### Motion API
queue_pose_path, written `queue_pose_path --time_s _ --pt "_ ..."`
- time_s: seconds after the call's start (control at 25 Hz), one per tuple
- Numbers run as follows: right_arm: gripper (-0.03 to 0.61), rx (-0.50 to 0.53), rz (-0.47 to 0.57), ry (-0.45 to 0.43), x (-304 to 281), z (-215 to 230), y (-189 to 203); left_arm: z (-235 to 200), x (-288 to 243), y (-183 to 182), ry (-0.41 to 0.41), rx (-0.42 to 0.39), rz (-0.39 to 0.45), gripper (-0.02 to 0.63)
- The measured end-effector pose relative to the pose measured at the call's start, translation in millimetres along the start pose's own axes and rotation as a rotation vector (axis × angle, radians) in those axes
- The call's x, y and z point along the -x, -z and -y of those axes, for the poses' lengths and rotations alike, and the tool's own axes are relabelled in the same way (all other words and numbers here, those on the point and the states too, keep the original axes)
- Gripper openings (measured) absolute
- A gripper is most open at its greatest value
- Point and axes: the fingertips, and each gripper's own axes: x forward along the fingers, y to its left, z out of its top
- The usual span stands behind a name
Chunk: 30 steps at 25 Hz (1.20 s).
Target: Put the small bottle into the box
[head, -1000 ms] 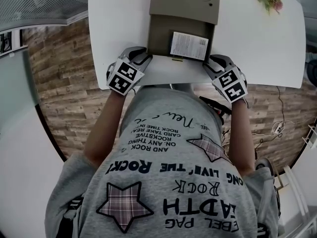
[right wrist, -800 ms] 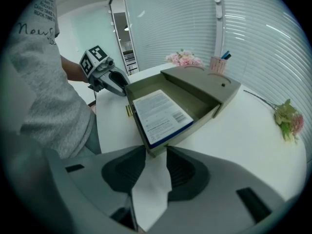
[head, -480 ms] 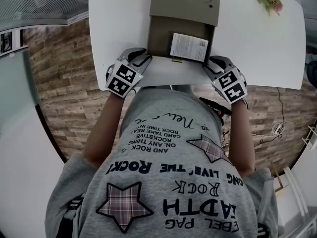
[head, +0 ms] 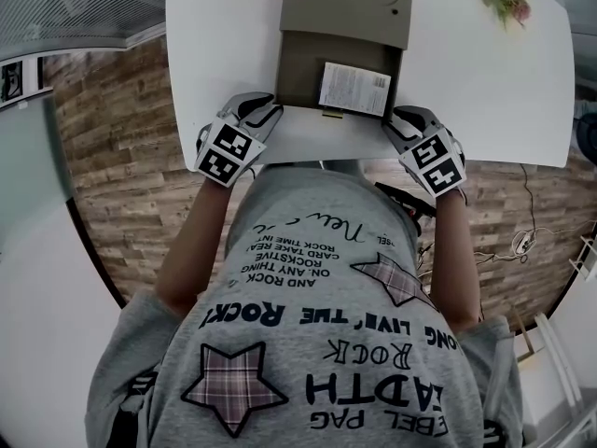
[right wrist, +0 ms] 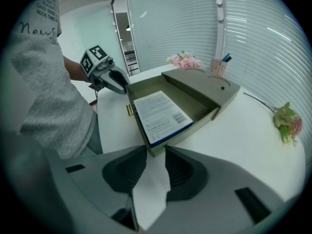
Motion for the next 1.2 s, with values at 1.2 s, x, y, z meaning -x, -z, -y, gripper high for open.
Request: queue_pose_path --time_s 1.2 --pt "0.105 -0.021 0.025 0.018 7.4 25.0 -21.3 -20.0 1.6 -21.0 -0.007 0.016 0.025 0.089"
